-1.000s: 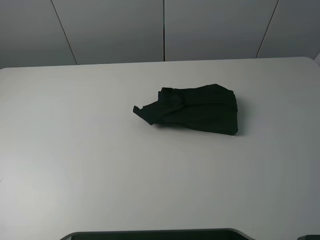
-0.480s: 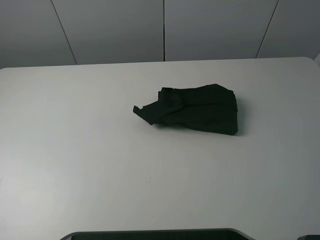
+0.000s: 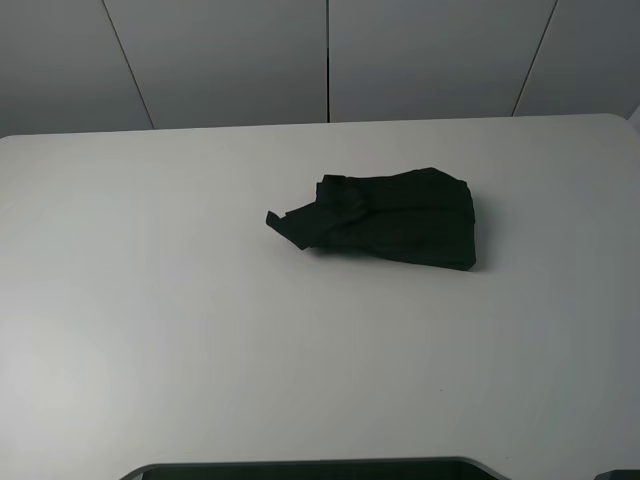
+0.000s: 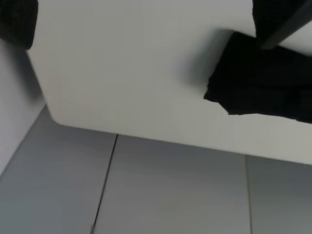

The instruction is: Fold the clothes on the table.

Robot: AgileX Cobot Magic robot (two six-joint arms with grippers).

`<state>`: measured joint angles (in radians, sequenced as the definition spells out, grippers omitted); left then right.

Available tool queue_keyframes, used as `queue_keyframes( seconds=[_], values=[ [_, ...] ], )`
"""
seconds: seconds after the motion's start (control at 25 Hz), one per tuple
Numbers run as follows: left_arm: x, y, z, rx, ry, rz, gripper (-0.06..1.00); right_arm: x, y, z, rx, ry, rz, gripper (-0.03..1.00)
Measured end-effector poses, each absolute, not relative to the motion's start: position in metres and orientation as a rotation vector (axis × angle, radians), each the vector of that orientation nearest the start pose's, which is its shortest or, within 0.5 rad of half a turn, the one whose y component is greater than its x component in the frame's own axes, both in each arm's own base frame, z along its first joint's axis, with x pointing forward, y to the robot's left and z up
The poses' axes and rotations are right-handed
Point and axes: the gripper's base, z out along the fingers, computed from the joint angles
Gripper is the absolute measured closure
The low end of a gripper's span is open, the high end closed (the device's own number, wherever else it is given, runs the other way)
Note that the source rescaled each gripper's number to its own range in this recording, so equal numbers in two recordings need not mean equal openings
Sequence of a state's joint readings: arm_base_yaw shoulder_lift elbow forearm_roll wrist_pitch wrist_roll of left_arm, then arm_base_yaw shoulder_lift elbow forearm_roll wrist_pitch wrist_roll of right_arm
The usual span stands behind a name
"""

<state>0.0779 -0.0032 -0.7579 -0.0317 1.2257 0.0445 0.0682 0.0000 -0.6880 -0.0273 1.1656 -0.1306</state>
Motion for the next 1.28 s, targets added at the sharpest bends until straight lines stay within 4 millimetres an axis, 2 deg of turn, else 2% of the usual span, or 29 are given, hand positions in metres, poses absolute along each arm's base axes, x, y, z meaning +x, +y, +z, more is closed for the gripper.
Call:
queue_keyframes(
  seconds=[0.16, 0.24, 0.4, 0.6, 1.28],
  values=[
    [-0.034, -0.006, 0.307, 0.014, 2.042, -0.019, -0.06, -0.014, -0.002, 0.287, -0.190, 2.047, -0.046, 0.01],
    [-0.028, -0.005, 0.299, 0.025, 2.064, -0.030, -0.06, -0.009, -0.002, 0.278, -0.180, 2.071, -0.038, 0.01],
    [-0.015, -0.005, 0.284, 0.024, 2.084, -0.037, -0.06, -0.008, -0.002, 0.278, -0.167, 2.065, -0.031, 0.01],
    [-0.008, -0.005, 0.278, 0.019, 2.065, -0.043, -0.06, -0.008, -0.002, 0.278, -0.162, 2.063, -0.029, 0.01],
    [-0.008, -0.004, 0.278, -0.002, 2.059, -0.045, -0.06, -0.008, -0.002, 0.278, -0.139, 2.062, -0.018, 0.01]
  ],
)
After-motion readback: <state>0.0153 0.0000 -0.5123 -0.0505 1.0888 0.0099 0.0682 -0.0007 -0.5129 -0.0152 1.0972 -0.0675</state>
